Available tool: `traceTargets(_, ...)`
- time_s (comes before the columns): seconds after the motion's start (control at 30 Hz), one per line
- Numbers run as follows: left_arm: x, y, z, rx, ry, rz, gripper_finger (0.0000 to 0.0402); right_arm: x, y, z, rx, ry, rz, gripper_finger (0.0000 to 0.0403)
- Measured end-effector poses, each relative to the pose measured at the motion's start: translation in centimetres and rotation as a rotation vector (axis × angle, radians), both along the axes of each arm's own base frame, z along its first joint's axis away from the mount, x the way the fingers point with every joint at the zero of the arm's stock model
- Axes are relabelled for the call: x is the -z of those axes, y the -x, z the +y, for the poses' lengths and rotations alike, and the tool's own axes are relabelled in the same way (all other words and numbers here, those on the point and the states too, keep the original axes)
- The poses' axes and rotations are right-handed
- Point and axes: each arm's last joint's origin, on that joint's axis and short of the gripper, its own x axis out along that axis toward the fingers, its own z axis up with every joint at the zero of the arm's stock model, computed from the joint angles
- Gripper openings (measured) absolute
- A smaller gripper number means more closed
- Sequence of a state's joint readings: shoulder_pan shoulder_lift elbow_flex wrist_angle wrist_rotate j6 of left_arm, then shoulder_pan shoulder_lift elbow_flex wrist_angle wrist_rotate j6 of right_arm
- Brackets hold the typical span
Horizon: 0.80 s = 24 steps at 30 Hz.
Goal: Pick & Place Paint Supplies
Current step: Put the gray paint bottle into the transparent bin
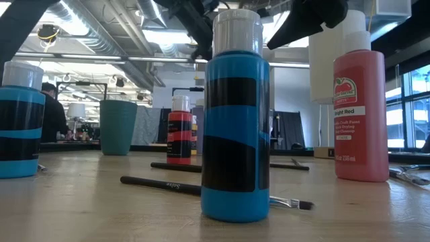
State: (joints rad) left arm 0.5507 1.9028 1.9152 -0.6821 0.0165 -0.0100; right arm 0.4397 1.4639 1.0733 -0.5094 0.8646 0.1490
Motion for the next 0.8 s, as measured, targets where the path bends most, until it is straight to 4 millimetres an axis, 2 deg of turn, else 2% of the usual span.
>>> traceTargets(0.33,2.0,-1.0,1.2,0.014,-0.038,0.011,0.0117,0.1,0.2,0.0,0.009,-0.003,0.013,0.0284)
traceTargets(0.53,3.2,-0.8,1.9,0.005,-0.047,0.018,0.0117,0.3,0.4,-0.1,0.021,-0.007,0.032,0.0284)
traceTargets(0.7,4.9,-0.6,2.2,-0.012,-0.068,0.063,0.0117,0.3,0.4,-0.1,0.021,-0.006,0.035,0.0284)
traceTargets(0.8,5.9,-0.7,2.4,-0.001,-0.081,0.03,0.0117,0.3,0.4,-0.2,0.021,-0.005,0.038,0.0284)
